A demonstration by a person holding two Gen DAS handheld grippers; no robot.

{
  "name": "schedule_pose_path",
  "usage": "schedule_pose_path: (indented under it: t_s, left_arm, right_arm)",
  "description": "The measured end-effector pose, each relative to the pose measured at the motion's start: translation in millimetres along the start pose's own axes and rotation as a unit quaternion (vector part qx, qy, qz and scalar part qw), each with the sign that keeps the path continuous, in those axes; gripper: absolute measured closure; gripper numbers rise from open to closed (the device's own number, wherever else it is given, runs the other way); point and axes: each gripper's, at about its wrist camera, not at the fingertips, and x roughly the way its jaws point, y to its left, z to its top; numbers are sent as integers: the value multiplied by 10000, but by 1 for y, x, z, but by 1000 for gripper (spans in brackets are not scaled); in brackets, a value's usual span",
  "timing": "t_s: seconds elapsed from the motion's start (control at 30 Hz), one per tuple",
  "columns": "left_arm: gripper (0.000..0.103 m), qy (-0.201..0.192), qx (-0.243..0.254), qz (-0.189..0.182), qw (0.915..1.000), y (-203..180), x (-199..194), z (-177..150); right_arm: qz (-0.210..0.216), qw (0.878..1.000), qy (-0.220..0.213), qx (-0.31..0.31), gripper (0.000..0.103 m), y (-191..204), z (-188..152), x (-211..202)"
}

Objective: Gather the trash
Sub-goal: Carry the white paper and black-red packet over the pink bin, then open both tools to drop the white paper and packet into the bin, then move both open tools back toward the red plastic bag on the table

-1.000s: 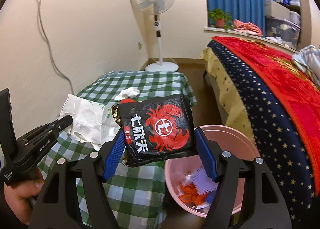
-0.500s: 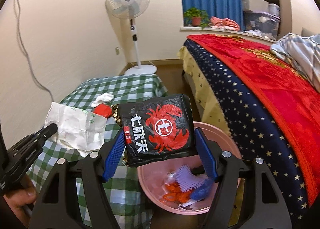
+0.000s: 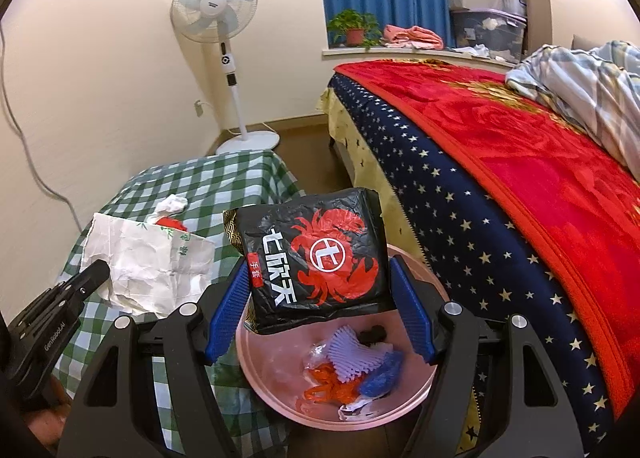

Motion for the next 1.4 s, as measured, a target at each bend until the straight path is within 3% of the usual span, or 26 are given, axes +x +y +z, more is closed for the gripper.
schedule_pose_path:
  t_s: [0.67,0.8,0.93,1.4]
  left_arm:
    - [101,336,101,-391,9986,-45,47,-11]
    - [100,333,97,-510,9981,-49,50,-13]
    - [80,373,56,-579,9976,-47,50,-15]
    - [80,314,-15,-428,9986,-31,39,-13]
  right_arm:
    - [-396,9989,120,222,33,-25,-6,18]
    - [-464,9985,125,249,23,-25,-6,18]
    - [-493,9982,109,312,20,-26,-6,18]
    - [-393,9989,46,237,20,-18,-10,16]
